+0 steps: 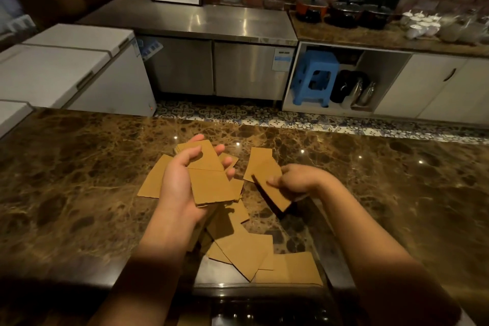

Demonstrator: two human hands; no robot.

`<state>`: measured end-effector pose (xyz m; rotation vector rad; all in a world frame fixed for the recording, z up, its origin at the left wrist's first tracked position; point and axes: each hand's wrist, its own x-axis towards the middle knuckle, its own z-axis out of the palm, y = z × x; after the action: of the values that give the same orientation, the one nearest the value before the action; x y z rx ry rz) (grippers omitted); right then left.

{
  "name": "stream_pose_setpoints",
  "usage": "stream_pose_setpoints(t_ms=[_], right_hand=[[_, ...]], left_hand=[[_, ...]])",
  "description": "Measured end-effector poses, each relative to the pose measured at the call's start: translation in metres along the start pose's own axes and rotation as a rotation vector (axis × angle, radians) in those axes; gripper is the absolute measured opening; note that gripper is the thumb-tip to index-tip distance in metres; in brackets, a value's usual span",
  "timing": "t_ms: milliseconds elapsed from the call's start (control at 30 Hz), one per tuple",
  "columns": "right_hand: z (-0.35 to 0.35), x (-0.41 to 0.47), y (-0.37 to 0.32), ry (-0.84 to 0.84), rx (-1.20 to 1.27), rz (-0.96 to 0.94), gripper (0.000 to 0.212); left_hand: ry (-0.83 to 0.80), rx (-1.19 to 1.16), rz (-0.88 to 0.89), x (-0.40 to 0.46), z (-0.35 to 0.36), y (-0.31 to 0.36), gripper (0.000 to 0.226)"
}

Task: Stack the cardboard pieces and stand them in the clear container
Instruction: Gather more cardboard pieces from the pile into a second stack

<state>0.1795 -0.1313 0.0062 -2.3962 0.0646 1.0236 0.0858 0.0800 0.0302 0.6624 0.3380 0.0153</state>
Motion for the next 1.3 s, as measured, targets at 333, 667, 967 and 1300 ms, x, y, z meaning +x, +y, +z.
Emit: stream_pose_setpoints(t_ms=[333,667,967,1300], right_hand=[[0.034,0.07,-0.06,0.415,0.014,0.233,0.089],[0.017,-0.021,-0.05,0.195,1.279,-0.369,0.022],[0.048,-0.105,-0.035,0.187,1.373,-0.572,0.022],[0.054,-0.118,-0.037,0.325,0.997,-0.629,0.014]], left_hand=[[0.083,0.054,-0.013,0.008,-0.001,-0.003,0.029],[0.087,0.135,0.039,0.007,0.0,0.003,0.027],[-0.164,0.276,0.135,-0.016,0.027,-0.016,0.053],[-0.247,0.266,-0.026,-0.031,0.027,-0.007,0.044]])
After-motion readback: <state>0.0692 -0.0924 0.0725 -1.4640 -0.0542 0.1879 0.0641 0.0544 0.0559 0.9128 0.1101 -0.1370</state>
